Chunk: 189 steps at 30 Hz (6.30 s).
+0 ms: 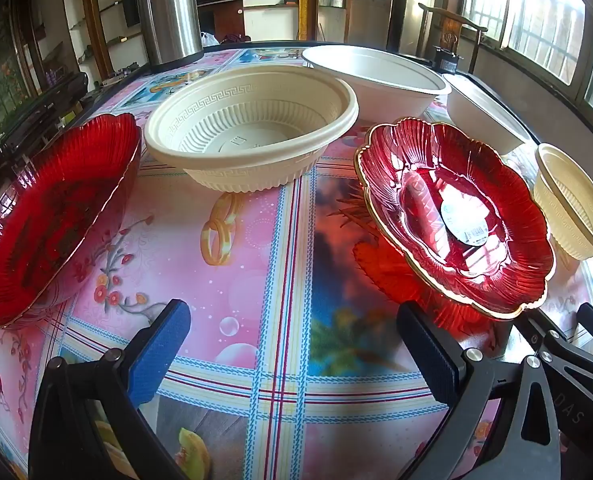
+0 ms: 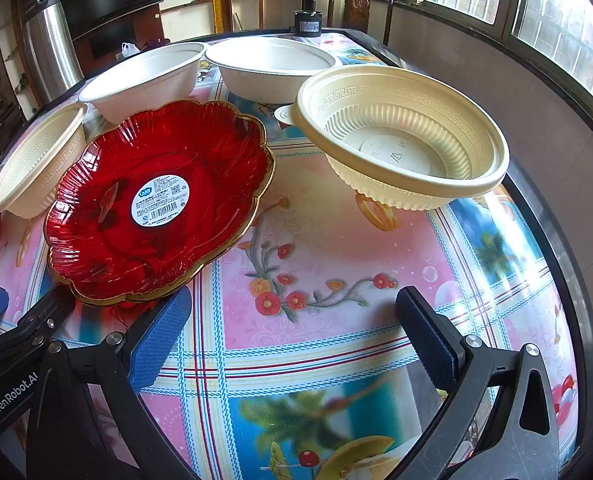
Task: Organize plates and bowls
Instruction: 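Move the left gripper toward the rim of the large red wedding plate, then close the left gripper on the large red plate's rim, then carry the large red plate aside, lower it and open the left gripper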
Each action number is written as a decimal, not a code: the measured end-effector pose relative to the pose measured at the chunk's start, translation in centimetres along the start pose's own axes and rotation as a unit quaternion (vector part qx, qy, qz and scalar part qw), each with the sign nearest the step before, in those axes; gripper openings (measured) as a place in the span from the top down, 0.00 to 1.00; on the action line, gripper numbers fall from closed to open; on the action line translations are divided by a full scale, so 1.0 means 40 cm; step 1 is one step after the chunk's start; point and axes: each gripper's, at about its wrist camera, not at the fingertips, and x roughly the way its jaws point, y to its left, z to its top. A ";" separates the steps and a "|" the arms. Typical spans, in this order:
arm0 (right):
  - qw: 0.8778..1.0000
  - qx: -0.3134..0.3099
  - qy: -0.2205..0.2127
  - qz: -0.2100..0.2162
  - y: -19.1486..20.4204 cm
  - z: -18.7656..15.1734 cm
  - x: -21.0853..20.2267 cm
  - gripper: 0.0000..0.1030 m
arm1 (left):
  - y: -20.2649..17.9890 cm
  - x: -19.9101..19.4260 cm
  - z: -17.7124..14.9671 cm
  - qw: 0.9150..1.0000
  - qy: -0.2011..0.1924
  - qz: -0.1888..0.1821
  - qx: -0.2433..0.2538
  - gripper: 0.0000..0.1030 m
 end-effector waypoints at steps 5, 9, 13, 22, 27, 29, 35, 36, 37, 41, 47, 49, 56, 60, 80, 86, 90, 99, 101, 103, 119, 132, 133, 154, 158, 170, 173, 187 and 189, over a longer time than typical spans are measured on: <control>1.000 -0.003 0.003 -0.004 0.001 0.000 0.001 0.00 | 0.002 -0.002 -0.001 1.000 -0.005 0.004 -0.001 0.00; 1.000 0.000 0.004 -0.007 0.001 -0.001 -0.001 0.00 | 0.008 -0.015 -0.015 1.000 -0.005 0.004 0.006 0.00; 1.000 -0.003 0.011 -0.006 0.001 -0.015 -0.013 0.01 | 0.004 -0.035 -0.037 1.000 -0.002 0.001 0.014 0.01; 0.999 0.023 -0.022 0.031 -0.017 -0.046 -0.139 0.01 | -0.001 -0.131 -0.075 0.999 -0.030 -0.021 0.029 0.00; 0.998 0.003 -0.047 0.039 0.013 -0.052 -0.207 0.01 | 0.033 -0.184 -0.095 0.998 -0.047 -0.015 0.031 0.00; 0.997 -0.006 -0.056 0.055 0.032 -0.050 -0.229 0.00 | 0.065 -0.207 -0.089 0.998 -0.058 -0.010 0.026 0.00; 0.993 -0.044 -0.063 0.092 0.143 -0.054 -0.263 0.00 | 0.169 -0.240 -0.068 0.997 -0.080 0.018 -0.002 0.00; 0.992 -0.050 -0.065 0.098 0.159 -0.059 -0.272 0.00 | 0.186 -0.238 -0.065 0.996 -0.081 0.023 -0.006 0.00; 0.991 -0.055 -0.065 0.104 0.178 -0.059 -0.274 0.00 | 0.204 -0.235 -0.058 0.996 -0.080 0.026 -0.011 0.00; 0.987 -0.073 -0.061 0.130 0.249 -0.059 -0.279 0.00 | 0.271 -0.227 -0.058 0.996 -0.077 0.034 -0.036 0.00; 0.983 -0.092 -0.052 0.147 0.327 -0.076 -0.285 0.00 | 0.351 -0.219 -0.067 0.994 -0.077 0.044 -0.063 0.00; 0.983 -0.093 -0.045 0.155 0.343 -0.080 -0.282 0.00 | 0.368 -0.219 -0.071 0.994 -0.077 0.046 -0.067 0.00; 0.982 -0.109 -0.039 0.152 0.393 -0.093 -0.276 0.00 | 0.414 -0.216 -0.082 0.993 -0.076 0.046 -0.077 0.00; 0.982 -0.111 -0.034 0.151 0.403 -0.091 -0.274 0.00 | 0.426 -0.215 -0.081 0.993 -0.076 0.046 -0.080 0.00; 0.977 -0.130 0.003 0.172 0.541 -0.044 -0.202 0.00 | 0.522 -0.151 -0.017 0.991 -0.067 0.078 -0.081 0.00; 0.975 -0.124 0.021 0.182 0.574 -0.032 -0.166 0.00 | 0.554 -0.131 -0.009 0.992 -0.056 0.071 -0.089 0.00; 0.974 -0.119 0.028 0.189 0.591 -0.018 -0.146 0.00 | 0.567 -0.116 0.004 0.992 -0.047 0.068 -0.091 0.00; 0.971 -0.112 0.055 0.205 0.630 0.016 -0.088 0.10 | 0.601 -0.084 0.053 0.995 -0.025 0.046 -0.081 0.01; 0.969 -0.108 0.062 0.213 0.635 0.028 -0.071 0.23 | 0.602 -0.072 0.060 0.996 -0.015 0.033 -0.083 0.01; 0.967 -0.103 0.076 0.220 0.642 0.038 -0.050 0.40 | 0.603 -0.055 0.069 0.996 -0.005 0.028 -0.082 0.03; 0.963 -0.177 0.028 0.203 0.712 0.031 -0.063 0.79 | 0.617 -0.041 0.069 0.995 0.024 0.047 -0.087 0.73; 0.958 -0.212 -0.019 0.190 0.705 -0.032 -0.205 0.78 | 0.637 -0.180 0.023 0.995 -0.008 0.047 -0.092 0.73; 0.958 -0.213 -0.021 0.191 0.702 -0.042 -0.221 0.78 | 0.639 -0.190 0.014 0.995 -0.009 0.045 -0.091 0.73; 0.954 -0.213 0.031 0.210 0.685 -0.172 -0.194 0.66 | 0.663 -0.127 -0.091 0.991 0.018 0.083 -0.100 0.39; 0.955 -0.197 0.032 0.219 0.655 -0.165 -0.210 0.53 | 0.669 -0.168 -0.092 0.990 -0.007 0.101 -0.101 0.33; 0.962 -0.148 0.020 0.227 0.545 -0.130 -0.258 0.53 | 0.578 -0.274 -0.053 0.992 -0.059 0.089 -0.064 0.26; 0.962 -0.139 0.011 0.235 0.518 -0.124 -0.275 0.53 | 0.539 -0.289 -0.043 0.993 -0.068 0.086 -0.050 0.26; 0.977 -0.068 -0.004 0.200 0.312 -0.077 -0.268 0.53 | 0.307 -0.286 -0.013 0.998 -0.068 0.015 0.001 0.25; 0.979 -0.060 -0.004 0.193 0.282 -0.074 -0.260 0.53 | 0.271 -0.278 -0.011 0.998 -0.066 0.008 0.009 0.25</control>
